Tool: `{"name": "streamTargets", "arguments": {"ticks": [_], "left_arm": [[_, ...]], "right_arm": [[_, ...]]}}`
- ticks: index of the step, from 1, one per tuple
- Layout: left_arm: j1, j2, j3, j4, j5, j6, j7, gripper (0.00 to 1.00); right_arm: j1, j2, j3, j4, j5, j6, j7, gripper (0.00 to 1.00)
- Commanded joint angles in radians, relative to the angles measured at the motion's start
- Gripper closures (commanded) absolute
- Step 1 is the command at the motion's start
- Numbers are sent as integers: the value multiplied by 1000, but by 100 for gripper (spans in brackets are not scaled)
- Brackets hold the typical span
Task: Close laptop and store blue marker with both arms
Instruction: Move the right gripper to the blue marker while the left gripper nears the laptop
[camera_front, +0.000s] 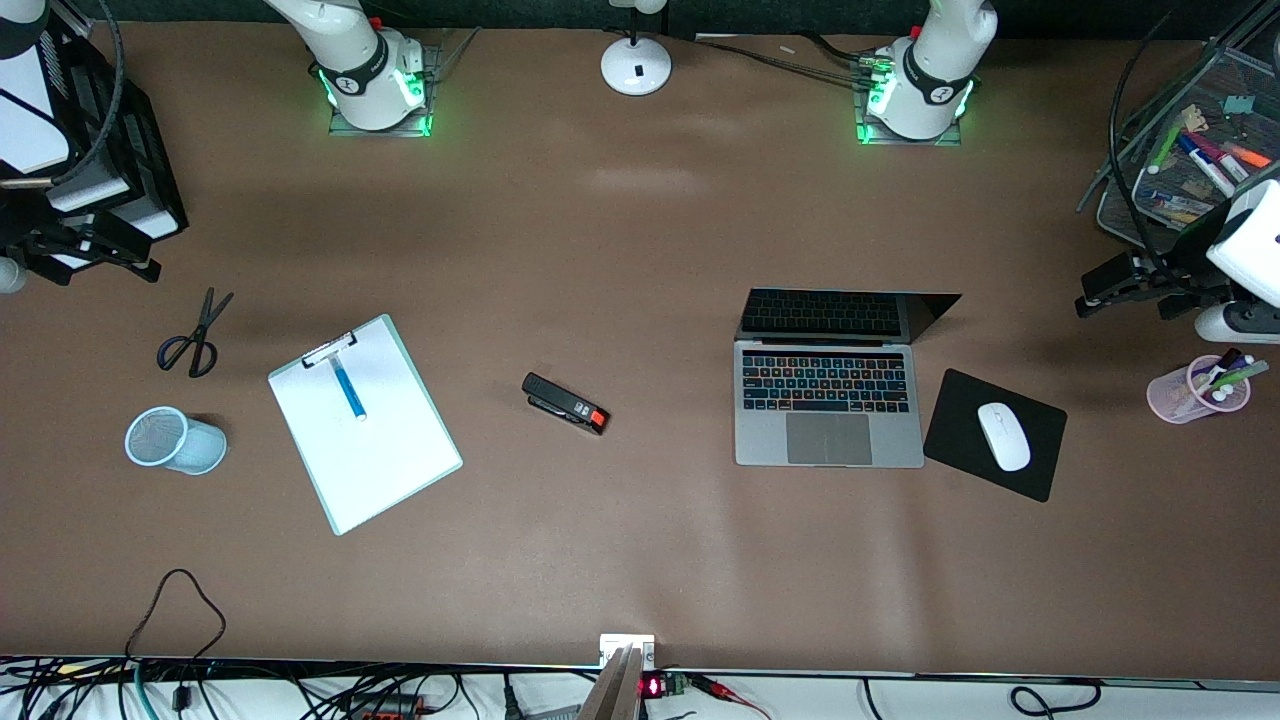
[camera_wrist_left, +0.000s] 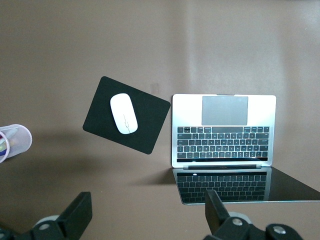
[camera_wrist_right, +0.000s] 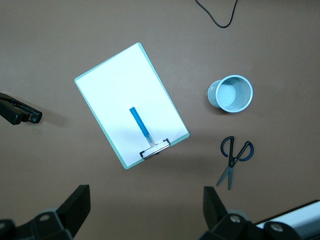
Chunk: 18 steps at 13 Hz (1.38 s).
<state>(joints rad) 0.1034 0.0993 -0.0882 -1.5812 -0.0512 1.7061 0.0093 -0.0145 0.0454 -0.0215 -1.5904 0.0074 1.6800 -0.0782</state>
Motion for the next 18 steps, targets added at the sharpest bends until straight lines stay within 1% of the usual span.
{"name": "streamTargets", "arguments": {"ticks": [1,9,11,12,13,15,16,18], "left_arm": [[-7,7,-16,18,90,-3,9,0],[-7,7,-19,20,100,-5,0,0],[-10,13,-22,18,100,-29,-2,0],[-7,38,-24,7,99,-57,-2,0],[-5,54,-24,18,99,-80,0,0],[-10,54,-35,20,100,-94,0,0],[-10,53,-54,20,100,-121,-3,0],[-11,54,-61,73,100,-181,-3,0]], "right_arm": [[-7,7,3,15,-9,-16,-3,0],[-4,7,5,15,-9,-8,-2,0],[1,11,6,12,-9,-14,-2,0],[7,54,8,6,-9,-14,-3,0],[7,85,12,18,-7,-16,-15,0],[7,97,17,23,-6,-16,-18,0],[13,109,17,17,-4,-16,-31,0],[24,161,17,18,3,0,-102,0]]}}
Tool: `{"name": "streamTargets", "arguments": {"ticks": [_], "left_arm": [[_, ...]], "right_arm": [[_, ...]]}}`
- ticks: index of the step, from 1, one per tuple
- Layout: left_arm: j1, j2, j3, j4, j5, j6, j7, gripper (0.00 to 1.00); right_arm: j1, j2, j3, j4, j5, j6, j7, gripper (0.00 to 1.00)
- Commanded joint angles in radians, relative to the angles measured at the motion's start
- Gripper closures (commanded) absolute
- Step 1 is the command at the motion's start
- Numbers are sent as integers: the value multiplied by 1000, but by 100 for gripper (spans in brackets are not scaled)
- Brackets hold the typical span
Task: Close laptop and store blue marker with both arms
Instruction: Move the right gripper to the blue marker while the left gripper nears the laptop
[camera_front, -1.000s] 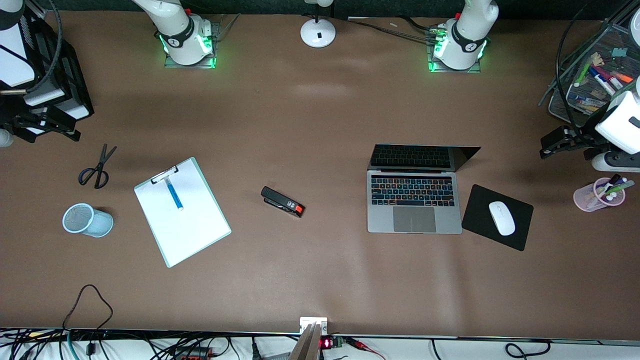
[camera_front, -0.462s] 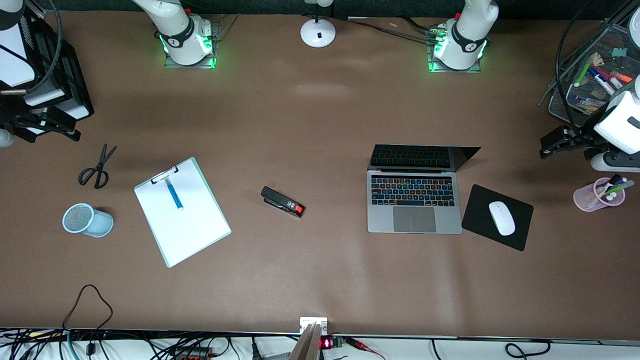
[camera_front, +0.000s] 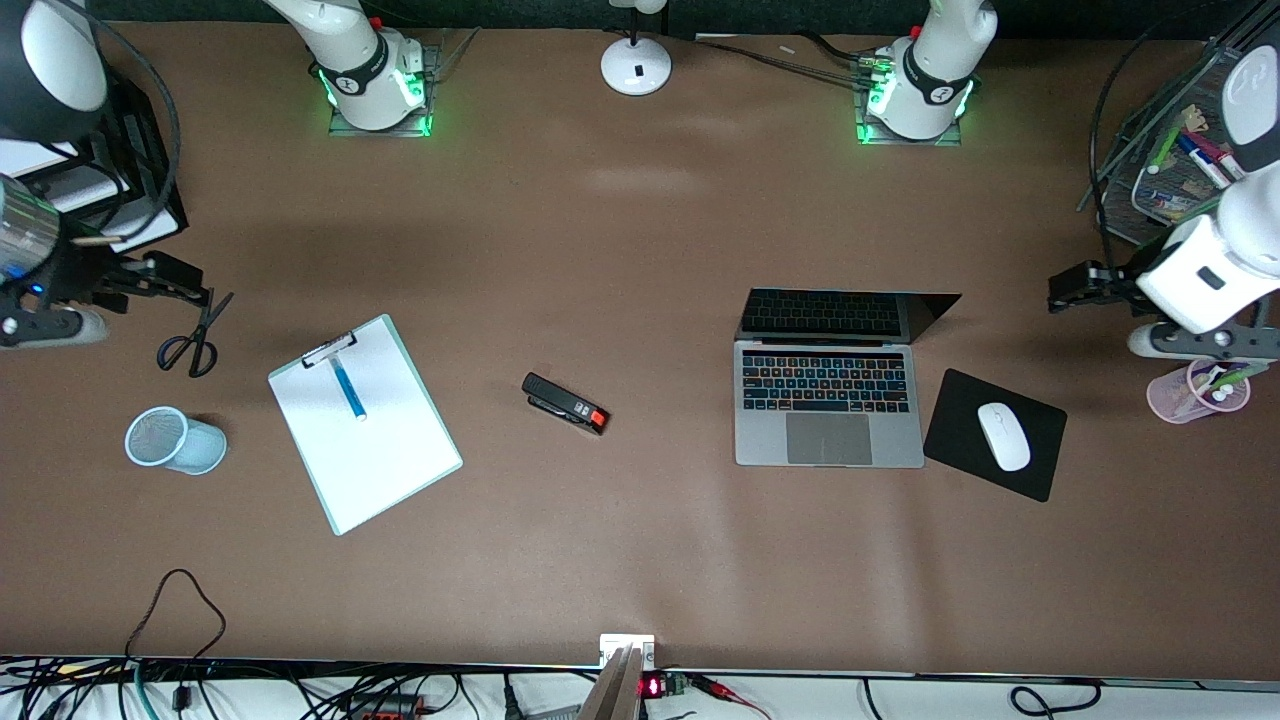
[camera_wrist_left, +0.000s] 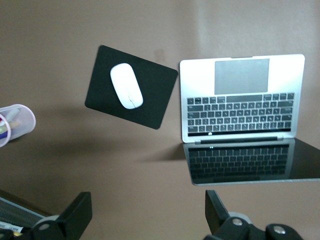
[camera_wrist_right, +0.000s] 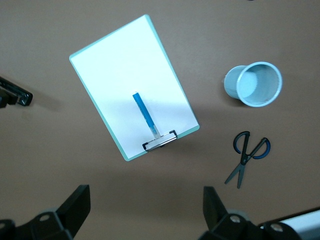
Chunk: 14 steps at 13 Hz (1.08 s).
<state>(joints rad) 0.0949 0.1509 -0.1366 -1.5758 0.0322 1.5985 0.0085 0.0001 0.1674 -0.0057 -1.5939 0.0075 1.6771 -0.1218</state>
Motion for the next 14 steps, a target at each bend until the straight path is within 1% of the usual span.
{"name": "streamTargets", "arguments": {"ticks": [1,3,6,7,9,10,12,13,14], "left_arm": [[-9,2,-21,92,17,-121,-1,0],[-14,6,-29,106,17,-135,2,0],[-24,32,-29,97,14,-155,-4,0],[-29,39,-31,99,14,-184,-5,0],[-46,59,-34,99,15,-190,-4,0],[-52,68,-34,99,15,-190,-4,0],[-61,81,-35,94,6,-184,-4,0],[-66,84,-37,91,0,-181,-7,0],[-90,87,-41,73,0,-177,-22,0]], "right_arm": [[14,70,1,22,6,22,-79,0],[32,118,3,18,6,71,-119,0],[54,200,3,15,6,133,-283,0],[52,233,3,11,8,159,-356,7],[54,268,3,-11,9,240,-416,15],[58,276,4,-38,9,295,-420,16],[77,268,3,-134,8,450,-427,20],[77,270,4,-161,8,498,-432,22],[77,277,4,-176,8,527,-432,26]]}}
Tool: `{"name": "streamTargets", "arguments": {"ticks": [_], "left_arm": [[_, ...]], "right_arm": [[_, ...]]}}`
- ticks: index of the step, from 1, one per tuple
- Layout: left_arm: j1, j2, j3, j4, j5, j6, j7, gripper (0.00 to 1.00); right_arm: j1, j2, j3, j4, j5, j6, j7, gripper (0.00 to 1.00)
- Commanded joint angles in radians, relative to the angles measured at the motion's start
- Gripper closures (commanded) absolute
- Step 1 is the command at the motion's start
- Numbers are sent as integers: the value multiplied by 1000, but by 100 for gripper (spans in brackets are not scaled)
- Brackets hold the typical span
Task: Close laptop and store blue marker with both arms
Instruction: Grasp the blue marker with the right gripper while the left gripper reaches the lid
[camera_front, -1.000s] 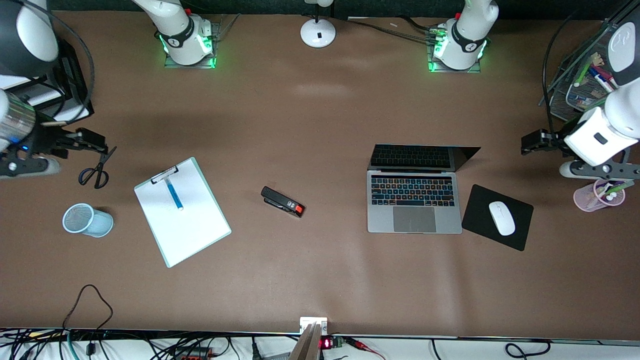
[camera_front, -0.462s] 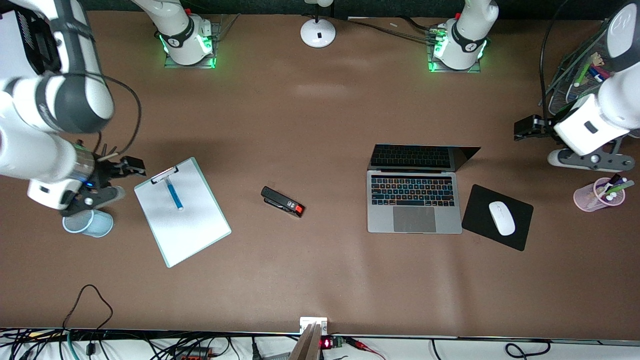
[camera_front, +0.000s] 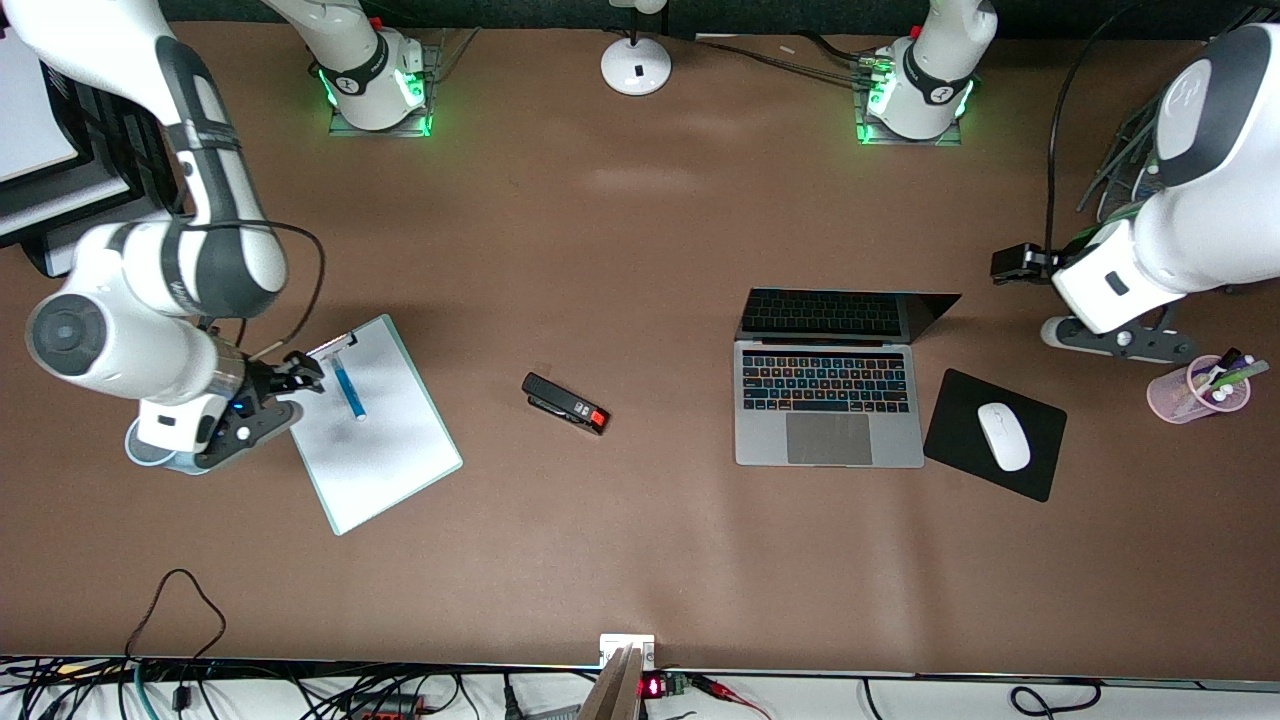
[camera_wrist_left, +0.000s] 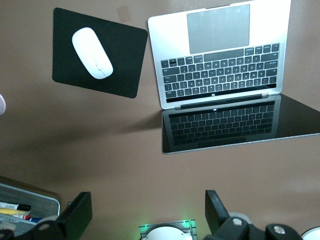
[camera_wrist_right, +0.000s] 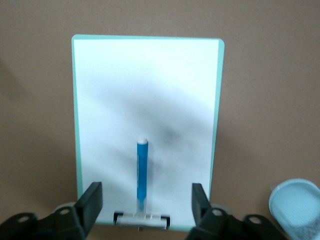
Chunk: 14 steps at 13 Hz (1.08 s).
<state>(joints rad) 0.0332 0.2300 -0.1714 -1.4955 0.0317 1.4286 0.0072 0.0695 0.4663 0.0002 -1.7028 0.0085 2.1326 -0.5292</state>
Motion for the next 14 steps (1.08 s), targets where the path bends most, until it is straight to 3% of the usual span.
{"name": "streamTargets", "arguments": {"ticks": [1,3,7,12,14], "left_arm": [[-42,5,-8,-12,1,4,-42,0],[-45,-5,-26,-14,1,-2,-72,0],[-44,-76,-83,-95,1,4,-75,0],[-44,-116,-117,-178,1,24,-145,11],[-44,-135,-131,-212,-1,23,-170,24]], "right_arm": [[7,-14,-2,-89,7,108,-26,35],[16,-2,-2,-115,7,160,-47,48],[19,46,-2,-115,8,213,-48,55],[27,97,-2,-115,7,254,-49,60],[27,117,4,-113,7,268,-49,62]]}}
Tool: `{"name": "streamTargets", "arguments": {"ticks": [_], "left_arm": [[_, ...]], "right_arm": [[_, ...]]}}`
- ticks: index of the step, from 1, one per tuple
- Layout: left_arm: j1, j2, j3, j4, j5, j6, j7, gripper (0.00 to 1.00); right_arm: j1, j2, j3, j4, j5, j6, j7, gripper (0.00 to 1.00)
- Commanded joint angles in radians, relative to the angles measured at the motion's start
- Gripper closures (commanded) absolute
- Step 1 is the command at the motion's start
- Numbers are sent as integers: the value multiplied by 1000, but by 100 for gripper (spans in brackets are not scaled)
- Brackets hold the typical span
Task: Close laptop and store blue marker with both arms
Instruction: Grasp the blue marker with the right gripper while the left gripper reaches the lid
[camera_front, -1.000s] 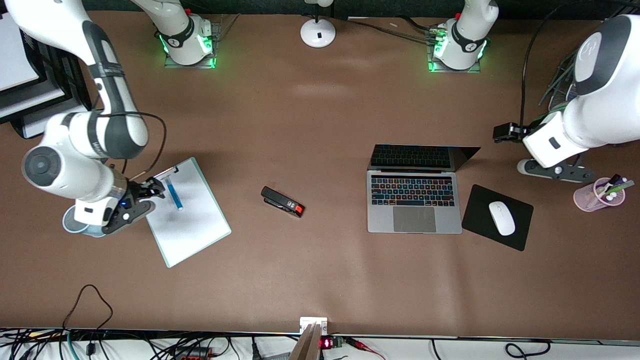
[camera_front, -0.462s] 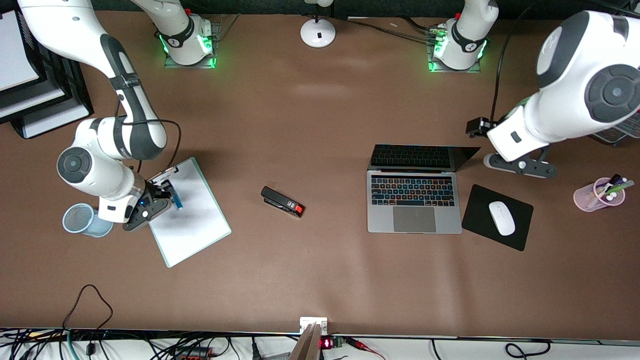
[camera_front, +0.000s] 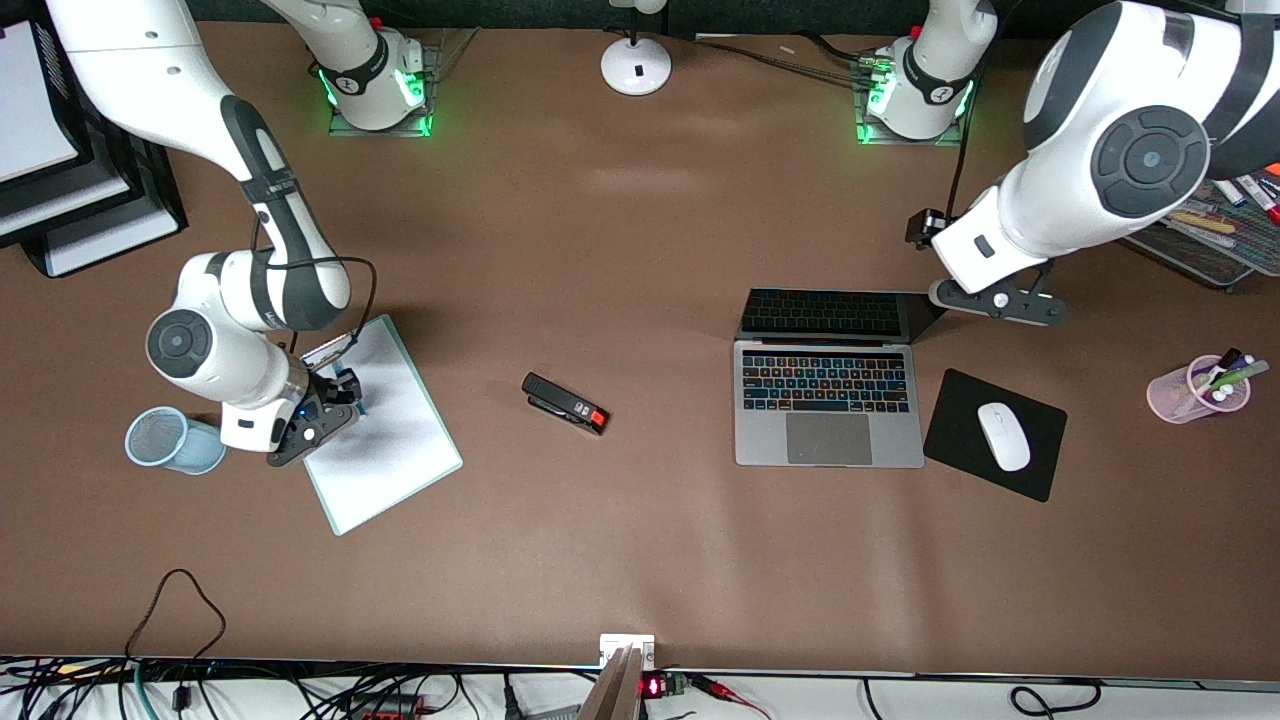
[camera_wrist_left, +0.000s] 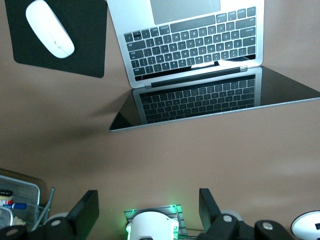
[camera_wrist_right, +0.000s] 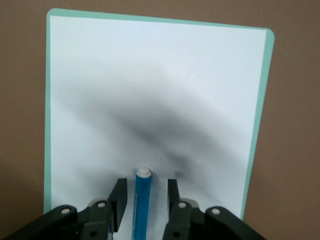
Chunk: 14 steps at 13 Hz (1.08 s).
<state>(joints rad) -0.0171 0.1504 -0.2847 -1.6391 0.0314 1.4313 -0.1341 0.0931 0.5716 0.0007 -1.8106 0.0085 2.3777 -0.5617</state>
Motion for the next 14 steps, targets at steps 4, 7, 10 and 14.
{"name": "streamTargets", "arguments": {"ticks": [4,7,10,14], "left_arm": [[6,-68,-69,-137,-4,12,-113,65],[16,-58,-110,-159,-4,32,-148,94],[6,-60,-146,-226,-4,93,-203,100],[5,-60,-180,-327,-4,211,-281,100]], "right_arm": [[8,30,4,-6,7,26,-18,65],[4,43,2,-6,7,26,-23,65],[-4,54,2,-3,7,26,-38,65],[-3,56,2,-3,7,26,-37,76]]}}
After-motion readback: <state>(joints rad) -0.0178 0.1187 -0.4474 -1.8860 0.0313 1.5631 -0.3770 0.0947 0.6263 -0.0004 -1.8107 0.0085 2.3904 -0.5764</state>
